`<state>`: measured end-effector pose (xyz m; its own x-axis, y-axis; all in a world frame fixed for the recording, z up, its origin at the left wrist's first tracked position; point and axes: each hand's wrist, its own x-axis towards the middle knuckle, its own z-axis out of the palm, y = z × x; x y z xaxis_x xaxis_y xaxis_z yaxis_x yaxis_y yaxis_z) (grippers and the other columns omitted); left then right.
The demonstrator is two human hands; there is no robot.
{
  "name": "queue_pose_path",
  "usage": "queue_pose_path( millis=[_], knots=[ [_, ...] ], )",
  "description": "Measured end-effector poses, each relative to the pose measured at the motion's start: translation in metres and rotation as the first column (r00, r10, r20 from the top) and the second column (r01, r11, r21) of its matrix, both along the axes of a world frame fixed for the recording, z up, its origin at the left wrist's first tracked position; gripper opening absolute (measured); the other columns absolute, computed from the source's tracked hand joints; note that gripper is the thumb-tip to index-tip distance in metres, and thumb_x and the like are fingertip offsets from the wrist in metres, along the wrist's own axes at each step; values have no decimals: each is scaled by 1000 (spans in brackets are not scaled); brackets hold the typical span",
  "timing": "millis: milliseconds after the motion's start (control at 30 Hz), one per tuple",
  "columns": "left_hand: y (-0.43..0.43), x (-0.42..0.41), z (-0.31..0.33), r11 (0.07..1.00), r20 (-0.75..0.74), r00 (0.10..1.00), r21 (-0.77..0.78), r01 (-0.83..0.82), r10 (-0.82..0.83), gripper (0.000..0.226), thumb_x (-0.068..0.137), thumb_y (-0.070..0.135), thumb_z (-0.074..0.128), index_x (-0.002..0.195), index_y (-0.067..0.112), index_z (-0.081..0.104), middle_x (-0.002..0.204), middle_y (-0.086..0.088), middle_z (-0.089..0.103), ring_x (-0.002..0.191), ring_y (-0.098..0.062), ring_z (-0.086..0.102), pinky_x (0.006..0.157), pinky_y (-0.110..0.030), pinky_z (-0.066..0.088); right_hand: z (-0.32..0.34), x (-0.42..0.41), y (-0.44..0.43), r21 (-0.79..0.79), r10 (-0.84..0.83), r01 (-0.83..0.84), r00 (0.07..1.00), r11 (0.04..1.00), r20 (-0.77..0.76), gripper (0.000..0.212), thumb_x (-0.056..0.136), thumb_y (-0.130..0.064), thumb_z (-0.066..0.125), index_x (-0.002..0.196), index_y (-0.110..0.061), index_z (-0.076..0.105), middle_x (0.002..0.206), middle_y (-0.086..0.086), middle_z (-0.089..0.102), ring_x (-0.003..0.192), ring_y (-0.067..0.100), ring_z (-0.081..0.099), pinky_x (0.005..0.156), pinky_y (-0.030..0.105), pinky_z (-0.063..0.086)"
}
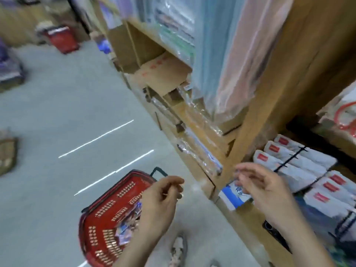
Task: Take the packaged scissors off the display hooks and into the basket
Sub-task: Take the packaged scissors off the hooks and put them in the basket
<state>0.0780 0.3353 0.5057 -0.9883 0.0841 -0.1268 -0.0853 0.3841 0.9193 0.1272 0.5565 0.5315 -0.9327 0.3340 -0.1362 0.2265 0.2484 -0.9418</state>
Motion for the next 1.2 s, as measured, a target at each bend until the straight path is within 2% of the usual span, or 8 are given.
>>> queue_pose_path(
  millis=[167,267,400,633,800,900,1033,1200],
  knots=[
    [-113,36,-25,921,103,917,23,-390,386,40,91,-8,49,79,20,75,69,-2,71,61,-18,64,59,-34,52,-30,-37,-84,-5,282,-283,957,959,63,39,92,-6,63,86,-43,72,88,-9,76,84,8,70,77,22,54],
    [-174,60,-44,805,174,795,17,-593,582,38,92,-11,48,79,14,74,66,0,69,57,-6,64,53,-18,51,-53,-56,-142,-15,411,-412,905,911,115,42,92,-9,63,84,-49,70,90,-15,74,91,16,70,84,36,54],
    [-246,83,-76,702,262,672,-35,-711,693,37,90,-13,46,81,10,73,62,0,70,55,-6,63,51,-16,50,-92,-74,-221,-29,517,-522,833,852,197,48,93,-8,63,84,-56,68,90,-11,74,94,21,69,86,46,56],
    [-347,89,-161,653,461,538,-131,-746,706,37,91,-9,47,83,17,72,69,1,68,60,-11,62,55,-21,50,-185,-99,-340,-30,622,-669,673,743,399,33,93,-9,62,86,-41,68,92,-3,73,92,20,68,86,46,56],
    [-369,61,-254,682,560,491,-195,-705,668,27,92,4,52,92,26,68,87,0,71,83,-20,67,78,-37,55,-285,-127,-380,-3,605,-714,591,700,534,18,96,-14,59,104,-28,67,96,-6,65,91,14,63,80,28,51],
    [-369,30,-323,662,612,432,-207,-720,662,20,96,14,56,97,31,65,100,4,69,93,-17,66,82,-40,58,-360,-153,-393,12,569,-713,569,701,594,25,97,-15,58,120,-26,61,105,-4,64,95,12,61,69,17,43],
    [-360,-13,-421,565,721,271,-199,-801,638,20,94,15,60,113,21,66,95,4,67,92,-23,68,86,-44,58,-470,-187,-406,-2,552,-719,533,695,641,36,96,-13,59,131,-24,54,112,-1,63,94,16,60,71,26,41],
    [-352,-64,-568,694,797,304,-189,-695,522,36,90,13,56,125,19,57,96,4,65,93,-20,65,92,-41,55,-625,-214,-422,-48,545,-731,461,681,701,41,93,-11,61,131,-24,52,112,1,65,73,18,60,64,27,45]
  ],
)
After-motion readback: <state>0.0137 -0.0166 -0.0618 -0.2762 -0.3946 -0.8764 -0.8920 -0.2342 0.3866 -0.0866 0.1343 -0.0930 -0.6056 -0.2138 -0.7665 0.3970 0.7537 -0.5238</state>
